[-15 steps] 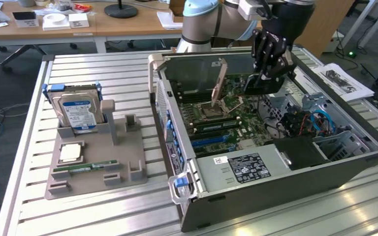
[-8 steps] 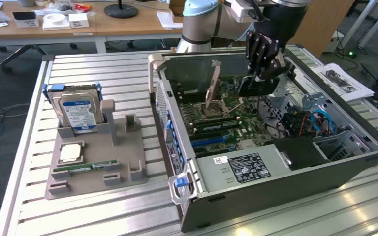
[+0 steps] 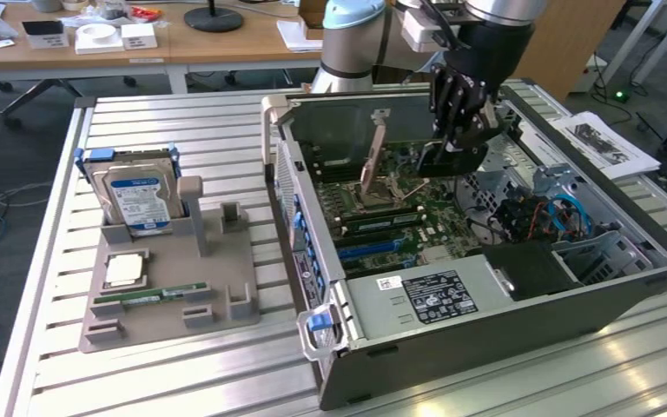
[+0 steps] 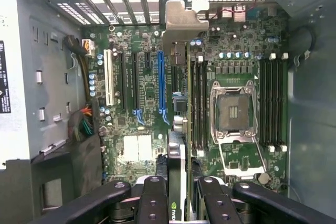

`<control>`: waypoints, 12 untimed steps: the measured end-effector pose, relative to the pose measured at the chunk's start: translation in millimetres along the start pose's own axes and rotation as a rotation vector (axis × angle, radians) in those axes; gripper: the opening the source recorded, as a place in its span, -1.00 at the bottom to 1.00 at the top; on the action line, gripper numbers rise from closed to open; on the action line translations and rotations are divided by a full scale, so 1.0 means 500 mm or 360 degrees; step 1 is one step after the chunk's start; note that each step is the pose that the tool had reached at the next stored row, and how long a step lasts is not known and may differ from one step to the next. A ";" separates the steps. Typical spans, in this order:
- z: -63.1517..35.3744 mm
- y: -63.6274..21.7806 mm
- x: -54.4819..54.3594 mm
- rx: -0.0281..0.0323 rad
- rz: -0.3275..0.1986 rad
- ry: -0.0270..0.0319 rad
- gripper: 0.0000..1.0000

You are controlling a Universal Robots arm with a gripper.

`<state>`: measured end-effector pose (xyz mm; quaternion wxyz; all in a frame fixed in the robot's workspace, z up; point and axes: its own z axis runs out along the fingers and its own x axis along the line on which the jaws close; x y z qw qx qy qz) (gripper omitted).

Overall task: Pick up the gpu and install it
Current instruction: 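Insert the gpu into the slot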

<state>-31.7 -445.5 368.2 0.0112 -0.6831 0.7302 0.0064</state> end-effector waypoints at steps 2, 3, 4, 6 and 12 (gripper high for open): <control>0.005 0.000 0.000 -0.00003 -0.0011 -0.00001 -0.47; 0.007 0.000 0.000 -0.00004 -0.0017 -0.00003 -0.47; 0.010 0.000 0.000 -0.00007 -0.0025 -0.00003 -0.47; 0.013 0.001 0.000 -0.00010 -0.0040 -0.00003 -0.47; 0.014 0.001 0.000 -0.00011 -0.0044 -0.00004 -0.47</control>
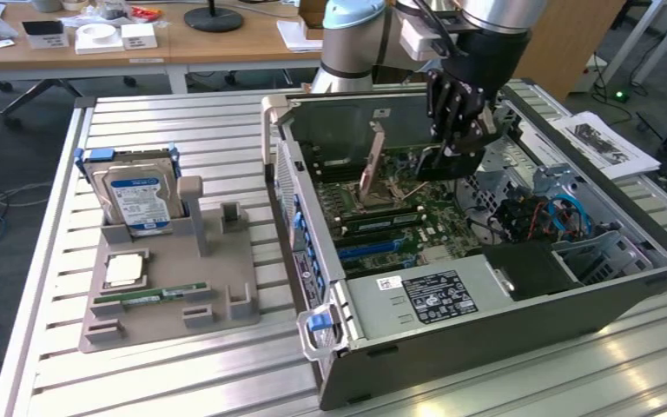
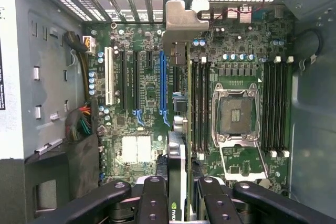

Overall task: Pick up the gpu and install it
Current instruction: 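Insert the gpu into the slot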

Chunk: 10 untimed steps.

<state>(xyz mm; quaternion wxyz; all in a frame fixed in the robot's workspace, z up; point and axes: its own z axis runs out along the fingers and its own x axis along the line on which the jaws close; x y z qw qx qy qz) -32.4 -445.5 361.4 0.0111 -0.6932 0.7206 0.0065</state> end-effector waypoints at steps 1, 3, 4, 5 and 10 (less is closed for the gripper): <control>0.001 0.001 0.000 0.00002 0.0000 -0.00009 -0.47; 0.006 0.003 0.000 0.00000 -0.0001 -0.00010 -0.47; 0.009 0.003 0.000 0.00000 -0.0001 -0.00010 -0.47; 0.013 0.004 0.001 -0.00001 -0.0003 -0.00009 -0.47; 0.031 0.005 0.001 -0.00004 -0.0011 -0.00008 -0.47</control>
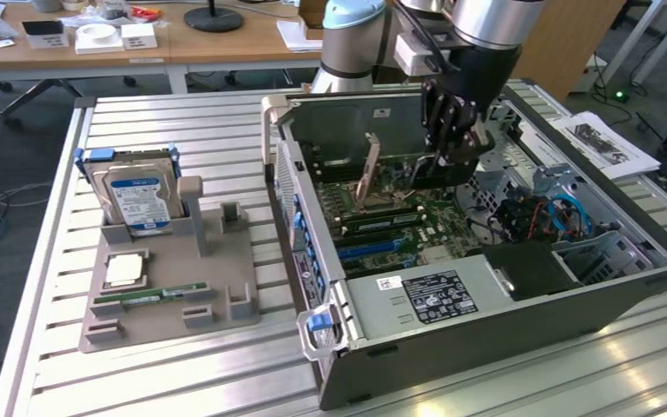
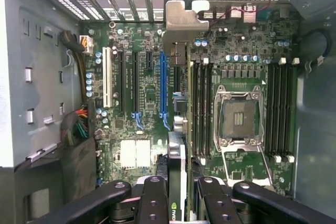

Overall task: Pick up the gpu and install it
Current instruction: 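Insert the gpu into the slot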

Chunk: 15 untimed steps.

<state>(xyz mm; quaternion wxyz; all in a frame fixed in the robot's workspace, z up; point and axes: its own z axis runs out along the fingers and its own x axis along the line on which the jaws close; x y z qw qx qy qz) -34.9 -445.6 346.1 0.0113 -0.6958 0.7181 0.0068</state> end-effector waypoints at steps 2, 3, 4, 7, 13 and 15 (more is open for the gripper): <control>0.008 0.001 0.000 0.00000 -0.0005 -0.00003 -0.47; 0.011 0.001 0.000 -0.00001 -0.0009 -0.00003 -0.47; 0.015 0.002 0.000 -0.00002 -0.0012 -0.00003 -0.47; 0.025 0.002 0.001 -0.00005 -0.0022 -0.00003 -0.47; 0.046 0.004 0.001 -0.00009 -0.0039 -0.00006 -0.47; 0.046 0.004 0.001 -0.00010 -0.0040 -0.00001 -0.47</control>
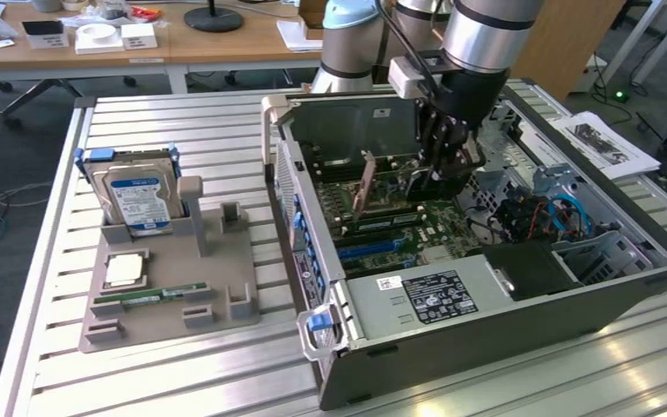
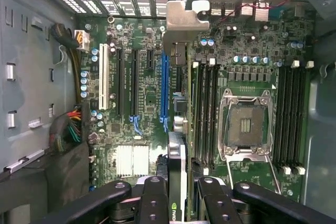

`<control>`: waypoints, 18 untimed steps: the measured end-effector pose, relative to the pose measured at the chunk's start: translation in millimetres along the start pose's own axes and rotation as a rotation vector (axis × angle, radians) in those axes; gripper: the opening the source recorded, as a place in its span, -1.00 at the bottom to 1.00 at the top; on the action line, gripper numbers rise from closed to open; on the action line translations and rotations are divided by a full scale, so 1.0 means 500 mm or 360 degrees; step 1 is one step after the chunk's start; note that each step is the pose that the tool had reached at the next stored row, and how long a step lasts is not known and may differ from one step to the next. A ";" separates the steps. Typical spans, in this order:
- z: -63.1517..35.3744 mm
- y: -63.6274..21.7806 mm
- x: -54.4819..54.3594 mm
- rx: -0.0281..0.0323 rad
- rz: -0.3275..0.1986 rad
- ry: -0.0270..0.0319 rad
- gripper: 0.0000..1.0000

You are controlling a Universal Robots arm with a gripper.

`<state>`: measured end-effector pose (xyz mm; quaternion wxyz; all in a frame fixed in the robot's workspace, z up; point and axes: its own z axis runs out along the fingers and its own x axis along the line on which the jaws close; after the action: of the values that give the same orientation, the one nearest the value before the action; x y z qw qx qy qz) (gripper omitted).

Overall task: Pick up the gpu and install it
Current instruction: 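Insert the gpu into the slot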

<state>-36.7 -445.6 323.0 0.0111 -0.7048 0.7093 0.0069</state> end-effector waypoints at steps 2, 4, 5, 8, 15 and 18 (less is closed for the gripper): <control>0.000 0.000 0.000 -0.00001 0.0000 0.00000 -0.47; 0.000 0.000 0.000 0.00001 0.0000 -0.00003 -0.47; 0.001 0.002 0.000 0.00002 0.0000 -0.00005 -0.47; 0.003 0.013 0.000 0.00001 0.0000 -0.00002 -0.47; 0.022 0.025 0.001 0.00007 -0.0002 -0.00003 -0.47; 0.045 0.035 0.001 0.00112 -0.0021 -0.00003 -0.47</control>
<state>-54.3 -445.6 300.3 0.0137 -0.7094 0.7047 0.0044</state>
